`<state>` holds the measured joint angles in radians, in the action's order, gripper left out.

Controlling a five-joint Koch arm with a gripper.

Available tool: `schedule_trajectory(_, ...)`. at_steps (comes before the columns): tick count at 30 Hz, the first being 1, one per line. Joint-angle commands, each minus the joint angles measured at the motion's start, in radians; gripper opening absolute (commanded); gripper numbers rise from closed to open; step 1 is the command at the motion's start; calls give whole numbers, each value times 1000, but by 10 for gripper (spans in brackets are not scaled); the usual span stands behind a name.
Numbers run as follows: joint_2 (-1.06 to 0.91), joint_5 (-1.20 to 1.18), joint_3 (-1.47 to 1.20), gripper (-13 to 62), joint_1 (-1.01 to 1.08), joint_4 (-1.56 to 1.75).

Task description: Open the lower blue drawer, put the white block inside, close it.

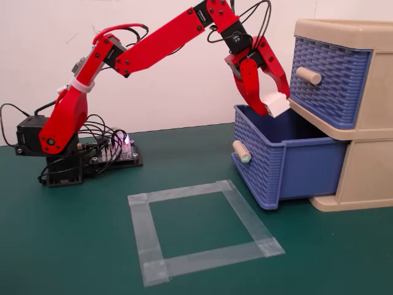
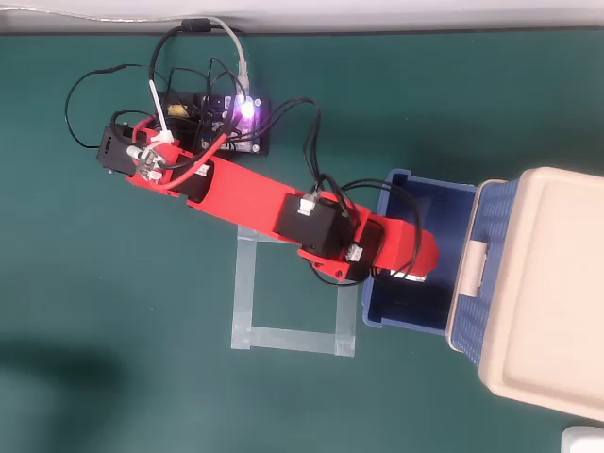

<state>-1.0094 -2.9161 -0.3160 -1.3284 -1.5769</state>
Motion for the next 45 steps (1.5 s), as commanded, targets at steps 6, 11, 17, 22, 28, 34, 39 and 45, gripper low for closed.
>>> schedule_trajectory(6, -152, -74, 46, 340, -20, -28)
schedule_trajectory(11, -357, -63, 15, 339, -18, -403)
schedule_trajectory(17, -364, 57, -365, 339, -5, -457)
schedule_trajectory(22, -311, 103, -471, 338, 29, -416)
schedule_trajectory(28, -258, 98, -469, 338, 20, -341)
schedule_trajectory(34, -141, 87, -440, 338, 20, -190)
schedule_trajectory(39, -21, 71, -319, 337, 20, -60)
schedule_trajectory(45, 109, 41, -66, 337, -17, -6)
